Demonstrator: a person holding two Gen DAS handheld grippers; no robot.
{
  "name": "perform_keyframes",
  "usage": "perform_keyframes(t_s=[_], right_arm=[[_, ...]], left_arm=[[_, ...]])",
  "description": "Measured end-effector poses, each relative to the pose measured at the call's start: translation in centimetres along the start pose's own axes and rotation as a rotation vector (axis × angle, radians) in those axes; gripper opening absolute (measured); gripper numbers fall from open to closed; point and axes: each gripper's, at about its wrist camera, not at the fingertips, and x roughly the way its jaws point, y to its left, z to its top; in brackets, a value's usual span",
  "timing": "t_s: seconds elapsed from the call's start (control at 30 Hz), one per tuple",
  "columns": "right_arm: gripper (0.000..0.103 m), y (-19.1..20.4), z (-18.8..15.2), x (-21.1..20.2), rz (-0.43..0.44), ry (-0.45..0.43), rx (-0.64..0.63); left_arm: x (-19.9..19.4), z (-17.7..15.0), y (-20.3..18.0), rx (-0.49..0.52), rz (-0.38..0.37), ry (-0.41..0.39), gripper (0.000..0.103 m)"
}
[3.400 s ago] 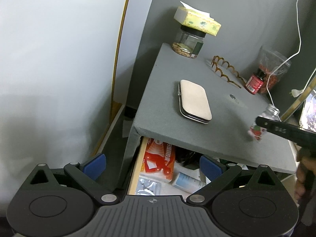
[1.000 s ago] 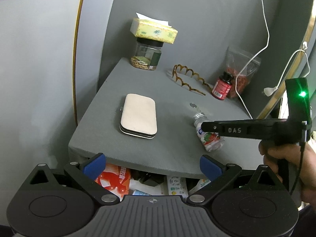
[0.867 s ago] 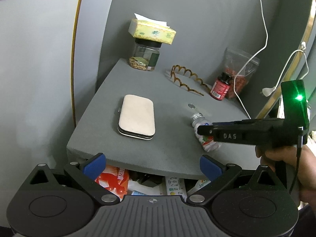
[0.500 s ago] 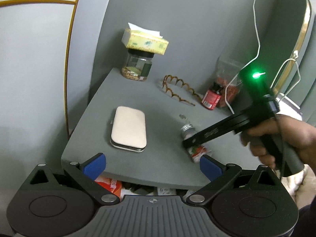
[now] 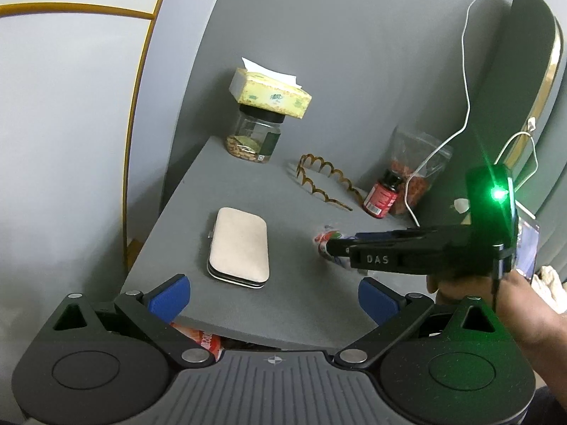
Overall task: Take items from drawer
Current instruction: 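Stand the tablet bottle upright on the top and open the right tool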
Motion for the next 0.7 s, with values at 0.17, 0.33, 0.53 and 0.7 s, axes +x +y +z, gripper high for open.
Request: perform_keyframes(t_s=[0.17,0.33,0.53,0.7], right_arm=[[0.039,-0.2,1.4,-0.6,0.022,0.065,0.018],[0.039,0.0,2.8,0.2,0.044,0.178,-0.02],[0.039,1.3,2.9,1.6,0.028,0.183,-0.045],[0.052,1.3,2.6,1.1,0.019,0.111,-0.034]], left_arm=[[-0.1,0.0,0.3,-0.001,0.002,0.001,0.1],[-0.1,0.1,0.3,-0.006,-0.004,-0.003,0.1],[0.0,-0.1,0.3,-0.003,-0.002,-0.001,0.1],[0.0,-0.1,0.2,-0.001,0.004,0.0,0.1]])
